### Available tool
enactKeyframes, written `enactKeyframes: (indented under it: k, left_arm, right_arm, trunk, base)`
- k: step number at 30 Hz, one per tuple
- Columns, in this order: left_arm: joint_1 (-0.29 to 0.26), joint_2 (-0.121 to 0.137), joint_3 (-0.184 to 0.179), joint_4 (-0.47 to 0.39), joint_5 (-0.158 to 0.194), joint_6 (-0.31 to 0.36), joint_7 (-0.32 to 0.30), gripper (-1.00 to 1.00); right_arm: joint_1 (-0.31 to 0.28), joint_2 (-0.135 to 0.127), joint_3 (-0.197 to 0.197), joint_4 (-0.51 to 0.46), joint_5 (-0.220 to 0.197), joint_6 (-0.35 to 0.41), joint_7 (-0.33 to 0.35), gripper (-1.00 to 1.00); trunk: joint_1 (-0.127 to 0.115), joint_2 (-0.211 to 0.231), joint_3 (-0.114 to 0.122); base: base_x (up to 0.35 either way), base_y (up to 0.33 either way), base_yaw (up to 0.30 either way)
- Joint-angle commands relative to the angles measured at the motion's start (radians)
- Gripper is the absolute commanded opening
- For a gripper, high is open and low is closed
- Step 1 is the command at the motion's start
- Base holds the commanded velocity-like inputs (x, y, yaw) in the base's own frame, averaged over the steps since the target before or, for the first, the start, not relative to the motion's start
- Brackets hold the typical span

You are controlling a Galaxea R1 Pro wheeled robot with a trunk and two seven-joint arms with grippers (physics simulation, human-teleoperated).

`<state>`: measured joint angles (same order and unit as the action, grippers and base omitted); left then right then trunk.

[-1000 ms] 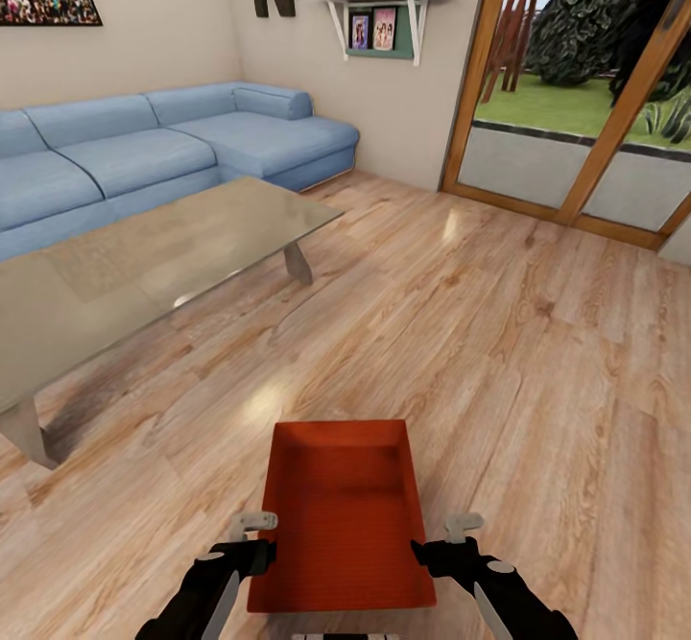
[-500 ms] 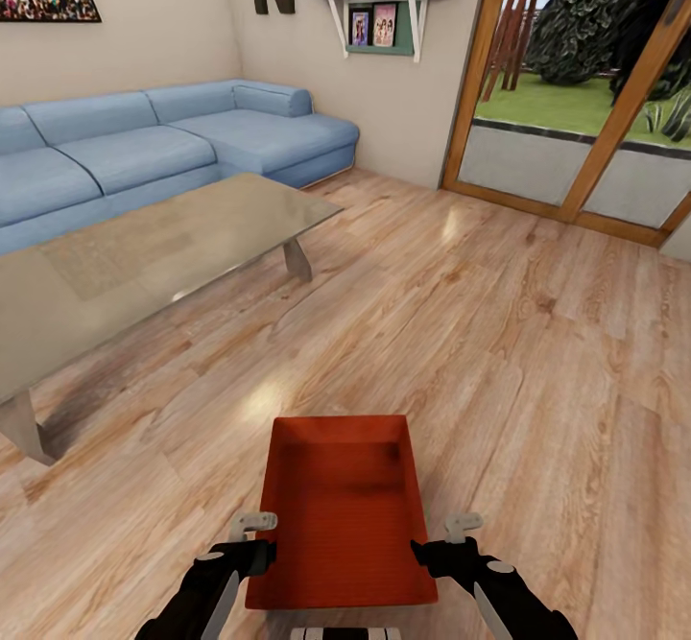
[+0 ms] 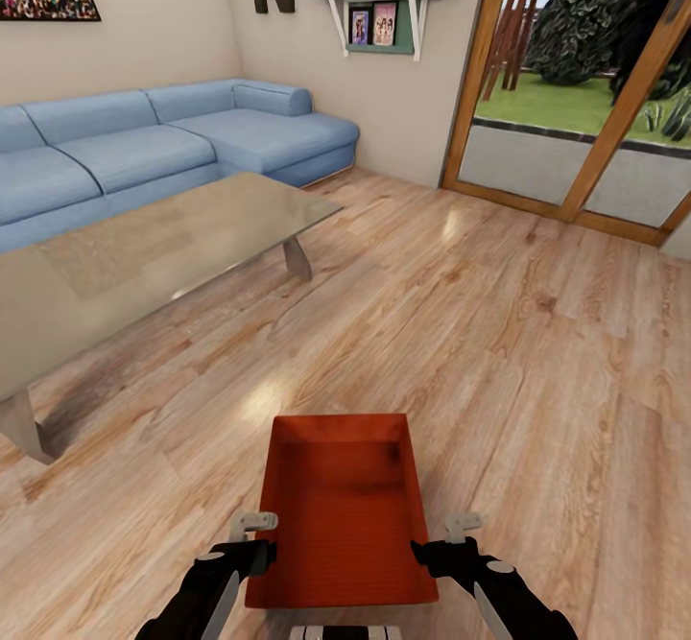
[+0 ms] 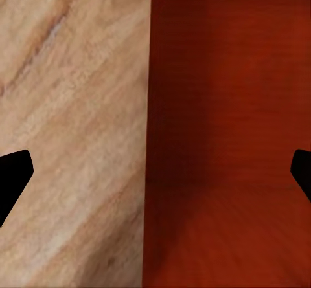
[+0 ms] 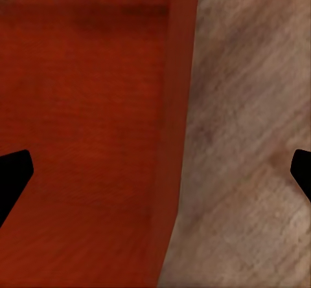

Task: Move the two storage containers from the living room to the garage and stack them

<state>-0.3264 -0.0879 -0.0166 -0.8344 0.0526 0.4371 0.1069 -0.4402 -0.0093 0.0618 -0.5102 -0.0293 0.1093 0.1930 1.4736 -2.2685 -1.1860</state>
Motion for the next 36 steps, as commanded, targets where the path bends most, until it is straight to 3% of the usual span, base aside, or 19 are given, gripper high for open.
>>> enactKeyframes:
  k: [1, 10, 36]
  left_arm:
    - [0.0, 0.0, -0.002, -0.002, 0.006, 0.005, 0.007, 1.0]
    - [0.0, 0.001, -0.002, -0.002, 0.006, 0.005, 0.007, 1.0]
    - [0.0, 0.001, -0.003, 0.001, 0.007, 0.01, 0.004, 1.0]
  right_arm:
    - [0.0, -0.001, 0.004, -0.002, -0.003, 0.006, 0.0, 1.0]
    - [0.0, -0.001, 0.004, -0.002, -0.003, 0.006, 0.0, 1.0]
    - [0.0, -0.001, 0.005, -0.002, -0.003, 0.006, 0.001, 1.0]
  trunk:
    - [0.004, -0.008, -0.004]
    - [0.038, -0.071, -0.032]
    - [0.046, -0.085, -0.038]
  base:
    - [0.0, 0.0, 0.0]
    - [0.0, 0.0, 0.0]
    - [0.0, 0.0, 0.0]
